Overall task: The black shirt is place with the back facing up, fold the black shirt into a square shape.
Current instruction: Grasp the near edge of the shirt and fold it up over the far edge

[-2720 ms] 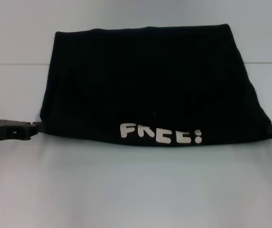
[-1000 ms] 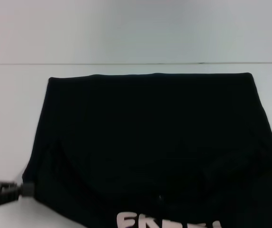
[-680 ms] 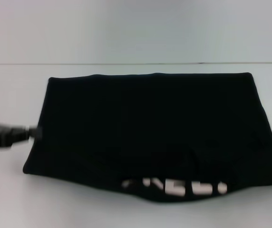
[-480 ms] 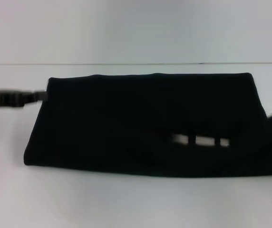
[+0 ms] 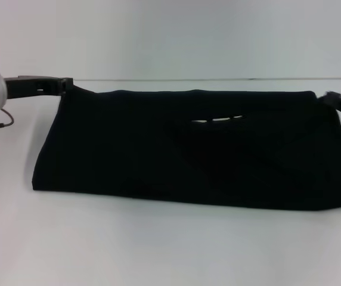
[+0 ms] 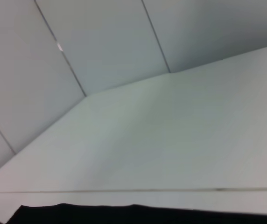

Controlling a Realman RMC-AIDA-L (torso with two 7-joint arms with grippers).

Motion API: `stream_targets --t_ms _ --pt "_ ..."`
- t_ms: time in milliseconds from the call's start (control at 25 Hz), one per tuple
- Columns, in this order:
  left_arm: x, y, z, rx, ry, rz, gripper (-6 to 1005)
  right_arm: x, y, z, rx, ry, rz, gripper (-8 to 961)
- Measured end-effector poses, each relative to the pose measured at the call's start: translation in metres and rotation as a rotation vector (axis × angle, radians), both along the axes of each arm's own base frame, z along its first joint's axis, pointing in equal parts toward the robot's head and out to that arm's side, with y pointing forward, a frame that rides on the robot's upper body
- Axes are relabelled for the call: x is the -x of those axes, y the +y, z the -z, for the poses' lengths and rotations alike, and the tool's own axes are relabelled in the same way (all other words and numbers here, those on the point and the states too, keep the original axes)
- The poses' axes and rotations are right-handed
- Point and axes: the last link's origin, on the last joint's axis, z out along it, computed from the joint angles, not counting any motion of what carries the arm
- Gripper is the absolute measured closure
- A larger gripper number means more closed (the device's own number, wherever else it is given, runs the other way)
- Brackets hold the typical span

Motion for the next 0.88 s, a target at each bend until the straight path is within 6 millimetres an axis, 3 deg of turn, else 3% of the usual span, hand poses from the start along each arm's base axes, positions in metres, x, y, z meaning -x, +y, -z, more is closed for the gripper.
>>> stream_targets --t_ms 480,880 --pt "-0.003 0.015 0.0 -0.089 0.069 -0.017 999 0.041 0.052 0.027 -0.048 -0.141 0.033 928" --pt "-0.007 0.031 -0.026 -0.204 0.133 -0.022 999 0.054 0.075 0.012 -0.111 -0.195 0.053 928"
